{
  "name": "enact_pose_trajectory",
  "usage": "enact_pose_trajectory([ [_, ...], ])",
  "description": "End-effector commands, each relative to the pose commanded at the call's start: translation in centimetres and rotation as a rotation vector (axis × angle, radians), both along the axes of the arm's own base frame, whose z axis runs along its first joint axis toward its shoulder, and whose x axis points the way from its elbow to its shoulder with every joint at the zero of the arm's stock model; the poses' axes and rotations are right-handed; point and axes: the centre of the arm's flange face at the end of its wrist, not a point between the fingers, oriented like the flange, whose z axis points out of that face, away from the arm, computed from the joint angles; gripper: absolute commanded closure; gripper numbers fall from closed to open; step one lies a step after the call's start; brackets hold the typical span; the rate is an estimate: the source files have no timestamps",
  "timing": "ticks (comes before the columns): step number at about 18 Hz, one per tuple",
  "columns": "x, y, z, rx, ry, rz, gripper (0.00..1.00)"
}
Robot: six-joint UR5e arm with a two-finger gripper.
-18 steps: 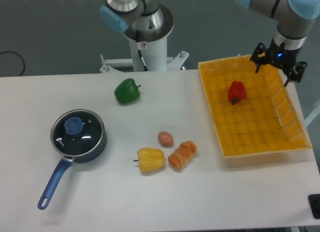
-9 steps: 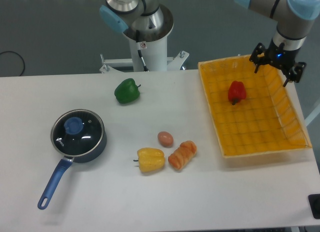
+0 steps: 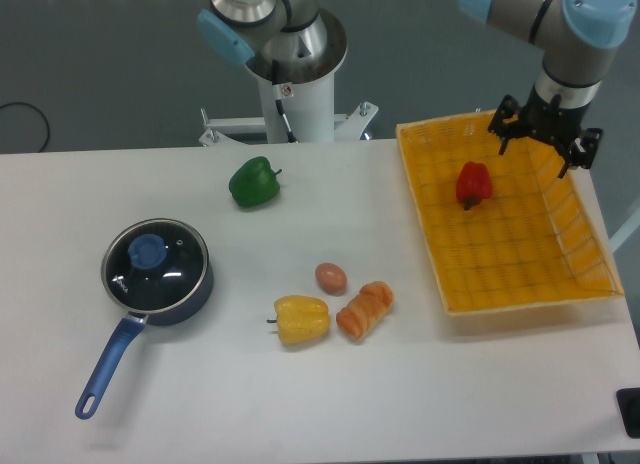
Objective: Open the lid
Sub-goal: 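Move the gripper from the basket over to the saucepan lid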
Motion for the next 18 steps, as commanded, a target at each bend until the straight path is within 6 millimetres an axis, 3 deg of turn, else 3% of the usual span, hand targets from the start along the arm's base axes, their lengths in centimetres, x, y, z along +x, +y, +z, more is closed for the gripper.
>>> enact_pose_trajectory([
  [2, 0.5, 1.3, 0.4, 0.007, 0.011, 0.021, 0.00],
  [8, 4.1, 7.5, 0.9, 0.020, 0.031, 0.004, 0.00],
  [15, 11.4, 16.4, 1.8, -0.012, 0.088, 0.050, 0.00],
  [18, 14.5, 19.4, 1.9, 0.000, 0.095, 0.066, 0.00],
])
